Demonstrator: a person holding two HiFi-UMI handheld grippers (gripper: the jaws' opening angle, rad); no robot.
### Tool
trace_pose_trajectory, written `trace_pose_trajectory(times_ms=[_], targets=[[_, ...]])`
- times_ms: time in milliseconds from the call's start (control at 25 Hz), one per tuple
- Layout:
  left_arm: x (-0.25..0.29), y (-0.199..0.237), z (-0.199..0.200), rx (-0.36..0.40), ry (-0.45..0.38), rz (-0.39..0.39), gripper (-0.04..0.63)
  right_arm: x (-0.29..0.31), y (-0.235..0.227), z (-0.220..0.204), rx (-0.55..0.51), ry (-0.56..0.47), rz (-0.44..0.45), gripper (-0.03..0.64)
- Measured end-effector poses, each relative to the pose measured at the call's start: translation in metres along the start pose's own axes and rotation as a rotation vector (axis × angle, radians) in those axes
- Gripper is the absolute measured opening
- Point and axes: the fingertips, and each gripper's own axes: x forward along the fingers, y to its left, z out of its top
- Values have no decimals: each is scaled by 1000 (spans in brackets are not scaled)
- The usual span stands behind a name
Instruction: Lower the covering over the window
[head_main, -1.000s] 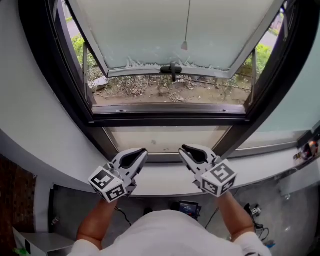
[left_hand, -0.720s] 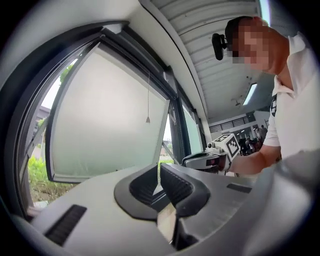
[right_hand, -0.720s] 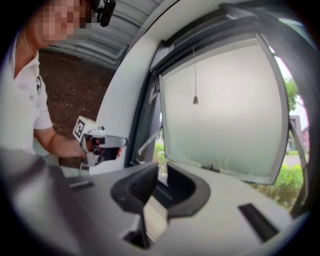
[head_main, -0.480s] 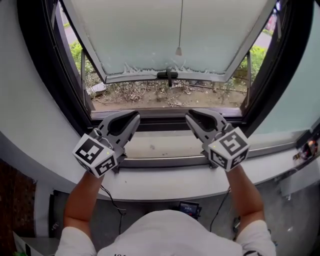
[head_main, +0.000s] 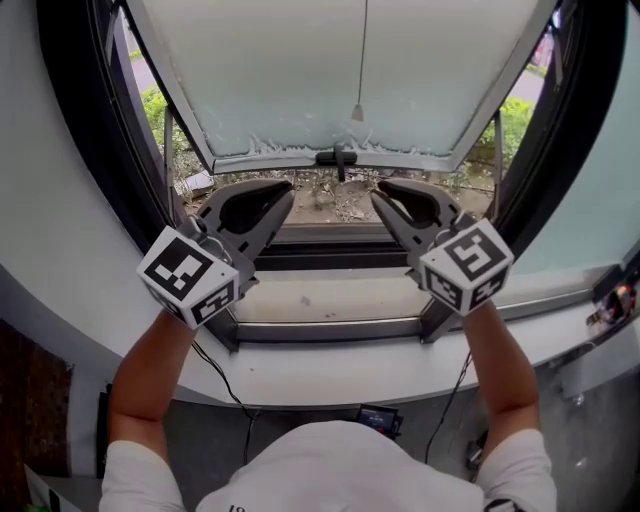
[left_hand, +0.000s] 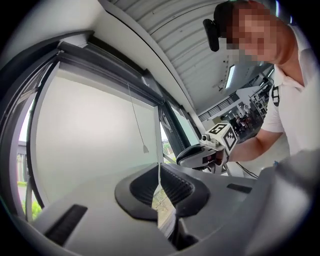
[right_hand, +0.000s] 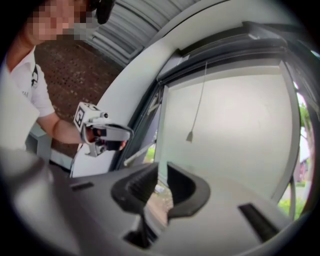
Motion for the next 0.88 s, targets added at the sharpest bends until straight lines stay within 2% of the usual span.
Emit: trace_pose_trajectory(times_ms=[160,360,880], targets=[[11,18,38,102,-23,20,20,9,-23,39,-89,-29,-22,63],[28,43,76,197,-21,47,20,16,-54,84,-126,-67,-51,63],[80,73,154,389,-52,116,20,37,-95,174,-261,-121,-132,63]])
